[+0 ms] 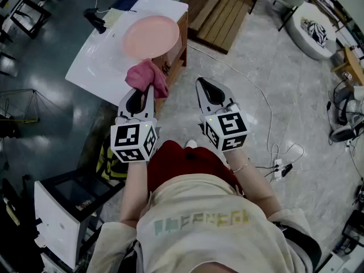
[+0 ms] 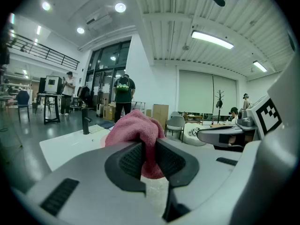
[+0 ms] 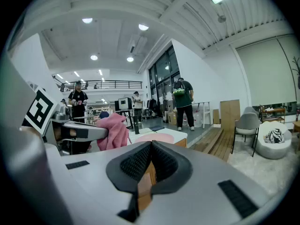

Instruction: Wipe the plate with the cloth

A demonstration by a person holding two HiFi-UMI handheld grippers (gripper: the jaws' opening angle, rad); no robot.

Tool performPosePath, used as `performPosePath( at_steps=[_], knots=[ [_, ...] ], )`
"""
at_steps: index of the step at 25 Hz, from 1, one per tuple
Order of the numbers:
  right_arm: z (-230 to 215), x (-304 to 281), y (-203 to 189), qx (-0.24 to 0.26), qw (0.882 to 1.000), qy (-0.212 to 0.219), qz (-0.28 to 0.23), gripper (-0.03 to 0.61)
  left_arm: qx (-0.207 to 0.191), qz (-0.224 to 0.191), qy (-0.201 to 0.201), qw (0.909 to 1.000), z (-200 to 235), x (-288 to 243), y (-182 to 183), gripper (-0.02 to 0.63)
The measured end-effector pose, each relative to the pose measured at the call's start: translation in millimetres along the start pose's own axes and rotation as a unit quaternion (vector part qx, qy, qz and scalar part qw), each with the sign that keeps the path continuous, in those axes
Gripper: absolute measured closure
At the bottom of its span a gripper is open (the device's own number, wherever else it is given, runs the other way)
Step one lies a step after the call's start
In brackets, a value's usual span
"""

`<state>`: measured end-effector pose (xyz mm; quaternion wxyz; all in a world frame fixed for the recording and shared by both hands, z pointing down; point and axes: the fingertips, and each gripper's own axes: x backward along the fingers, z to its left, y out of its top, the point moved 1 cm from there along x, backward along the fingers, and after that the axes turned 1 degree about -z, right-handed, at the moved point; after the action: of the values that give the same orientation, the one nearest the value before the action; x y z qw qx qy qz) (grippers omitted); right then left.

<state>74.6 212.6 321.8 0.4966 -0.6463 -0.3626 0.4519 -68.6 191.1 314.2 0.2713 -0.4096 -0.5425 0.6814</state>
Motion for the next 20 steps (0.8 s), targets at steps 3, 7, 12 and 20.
performPosePath(
  at_steps=[3,7,12,20],
  knots=[
    [0,-3,-1,-0.003,1.0,0.003,0.001,0.541,0.003,0.002,0.0,1.0,1,-1,-2,0.546],
    [-3,-6,0,-0.019,1.0,0.013,-0.001,0.54,0.006,0.002,0.007,1.0,4,-1,1,0.546],
    [-12,-22,3,-0.036,0.999,0.012,0.0,0.54,0.005,0.0,0.016,0.9999,19,-13,9,0.546],
    [-30,-78,9,-0.046,0.999,0.004,0.008,0.54,0.005,-0.003,0.022,0.9997,60,-59,21,0.546]
  ],
)
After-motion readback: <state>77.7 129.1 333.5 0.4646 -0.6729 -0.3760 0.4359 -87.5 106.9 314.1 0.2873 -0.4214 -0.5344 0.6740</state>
